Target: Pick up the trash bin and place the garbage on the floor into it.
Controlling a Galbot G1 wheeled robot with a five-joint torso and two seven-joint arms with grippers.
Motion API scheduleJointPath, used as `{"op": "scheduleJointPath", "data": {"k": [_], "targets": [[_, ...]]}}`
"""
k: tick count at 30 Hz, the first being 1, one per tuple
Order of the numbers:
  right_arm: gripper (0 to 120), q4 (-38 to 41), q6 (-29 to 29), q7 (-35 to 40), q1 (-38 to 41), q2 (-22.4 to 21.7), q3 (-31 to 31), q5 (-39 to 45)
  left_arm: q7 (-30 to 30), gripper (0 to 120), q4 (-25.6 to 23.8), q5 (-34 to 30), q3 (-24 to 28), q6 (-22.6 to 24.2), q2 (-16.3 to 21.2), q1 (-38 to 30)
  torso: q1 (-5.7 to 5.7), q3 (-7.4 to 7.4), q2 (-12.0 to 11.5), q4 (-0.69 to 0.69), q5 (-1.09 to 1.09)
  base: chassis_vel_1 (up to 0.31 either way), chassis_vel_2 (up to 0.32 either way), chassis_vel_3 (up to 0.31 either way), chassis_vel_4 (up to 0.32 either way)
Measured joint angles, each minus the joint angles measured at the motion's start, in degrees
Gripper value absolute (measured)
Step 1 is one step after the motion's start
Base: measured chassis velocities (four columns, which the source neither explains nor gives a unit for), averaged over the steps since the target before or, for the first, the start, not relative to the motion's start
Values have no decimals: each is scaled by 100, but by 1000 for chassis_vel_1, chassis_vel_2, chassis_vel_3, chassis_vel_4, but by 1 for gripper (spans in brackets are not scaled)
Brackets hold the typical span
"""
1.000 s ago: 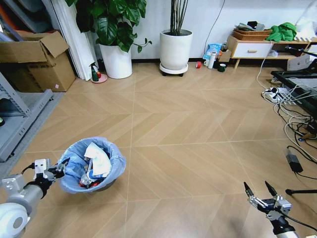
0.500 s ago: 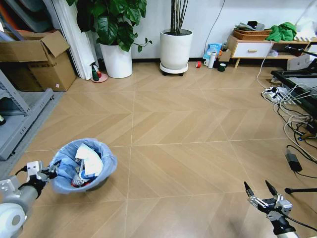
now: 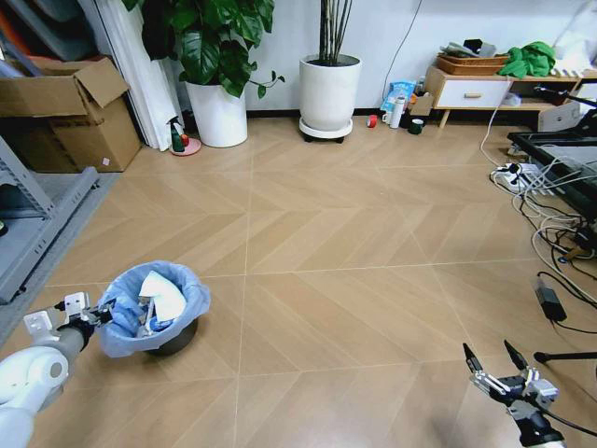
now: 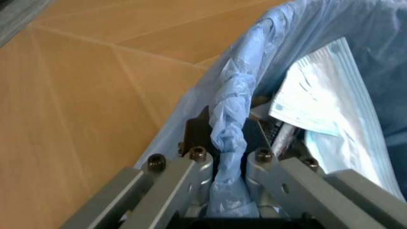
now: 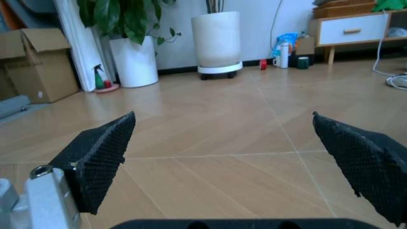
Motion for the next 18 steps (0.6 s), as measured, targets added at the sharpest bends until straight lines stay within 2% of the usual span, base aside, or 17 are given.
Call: {"op": "scheduleJointPath", "data": {"k": [4,7,8,9,11,12,14,15,18], "targets": [[100,-14,-1,2,-1,-6,7,3,8,2,137,-40,37,0,0,-74,0,0,0,0,2,0,0,0,0],[100,-34,-1,2,-1,-3,17,4,35,13,158,-92,39,1,7,-91,0,-1,0,-2,1,0,0,0,0],[100,-46,0,2,8,7,17,4,42,20,164,-98,39,1,8,-99,0,-1,0,-3,4,0,0,0,0],[100,-46,0,2,8,7,17,4,42,20,164,-98,39,1,8,-99,0,-1,0,-3,4,0,0,0,0],[100,-49,0,2,24,18,6,3,51,30,189,-99,54,1,6,-119,0,-1,0,-2,0,0,0,0,0],[100,-49,0,2,24,18,6,3,51,30,189,-99,54,1,6,-119,0,-1,0,-2,0,0,0,0,0],[100,-67,0,5,46,21,-6,-4,54,40,211,-99,58,-2,1,-133,0,-1,0,-2,2,0,0,0,0],[100,-67,0,5,46,21,-6,-4,54,40,211,-99,58,-2,1,-133,0,-1,0,-2,2,0,0,0,0],[100,-69,0,69,77,15,-20,-10,-13,55,110,-94,-77,-52,7,-32,0,-1,0,-3,-2,0,0,0,0]]}}
